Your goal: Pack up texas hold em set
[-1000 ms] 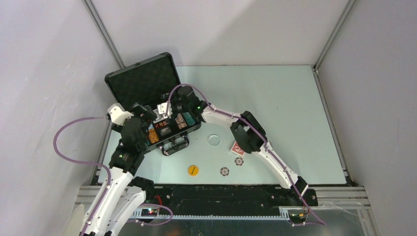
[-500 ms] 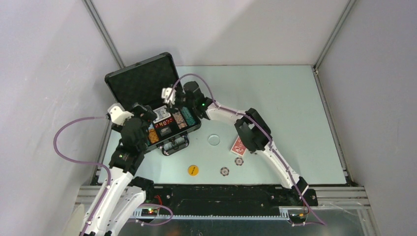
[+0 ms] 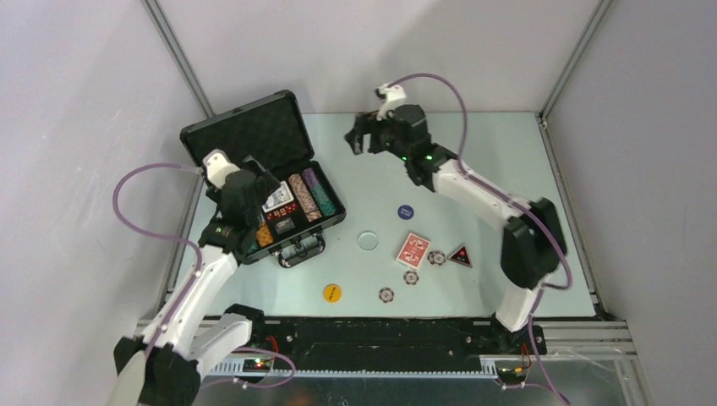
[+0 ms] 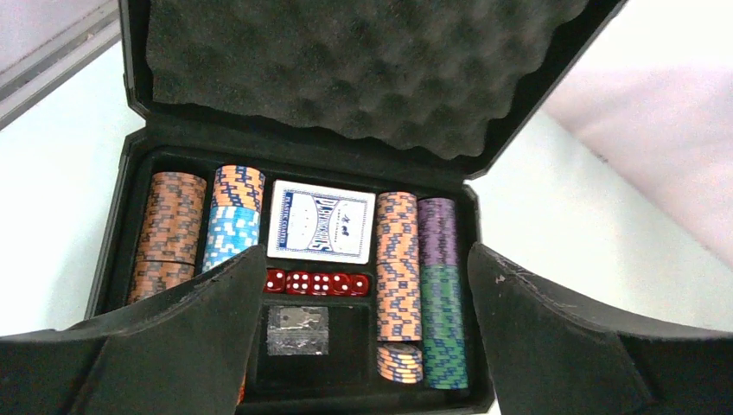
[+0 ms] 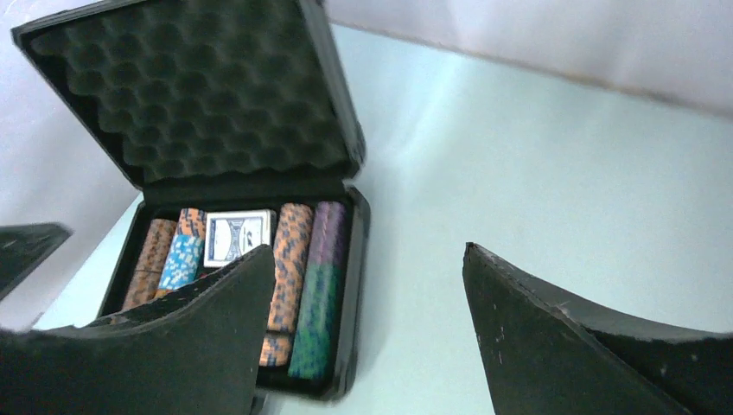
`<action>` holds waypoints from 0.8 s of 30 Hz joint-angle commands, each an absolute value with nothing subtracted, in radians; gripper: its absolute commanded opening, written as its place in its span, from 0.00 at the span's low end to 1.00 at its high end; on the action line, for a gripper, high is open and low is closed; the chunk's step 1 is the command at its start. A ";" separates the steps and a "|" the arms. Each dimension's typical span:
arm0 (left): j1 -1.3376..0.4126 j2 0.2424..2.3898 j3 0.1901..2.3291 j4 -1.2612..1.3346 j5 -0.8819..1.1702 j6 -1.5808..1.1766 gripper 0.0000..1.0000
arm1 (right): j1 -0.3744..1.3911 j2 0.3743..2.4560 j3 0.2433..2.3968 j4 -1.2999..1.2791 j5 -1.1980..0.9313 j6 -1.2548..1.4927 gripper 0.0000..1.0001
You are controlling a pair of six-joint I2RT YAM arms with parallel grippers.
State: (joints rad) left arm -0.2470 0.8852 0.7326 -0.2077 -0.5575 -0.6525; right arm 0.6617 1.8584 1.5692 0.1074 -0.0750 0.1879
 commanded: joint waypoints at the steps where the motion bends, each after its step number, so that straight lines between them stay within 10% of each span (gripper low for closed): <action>1: -0.204 1.018 0.804 -0.206 -0.467 -0.669 0.89 | 0.647 1.628 1.371 -0.088 0.042 0.367 0.83; 24: -0.149 1.572 1.022 -0.123 -0.389 -0.427 0.78 | 0.518 1.061 0.896 -0.249 0.014 0.275 0.83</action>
State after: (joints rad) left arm -0.1703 1.5520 0.9596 -0.1440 -0.3851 -0.4942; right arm 0.5396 1.0821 0.9100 -0.2447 0.0574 0.2970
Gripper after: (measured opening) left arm 0.757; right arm 0.831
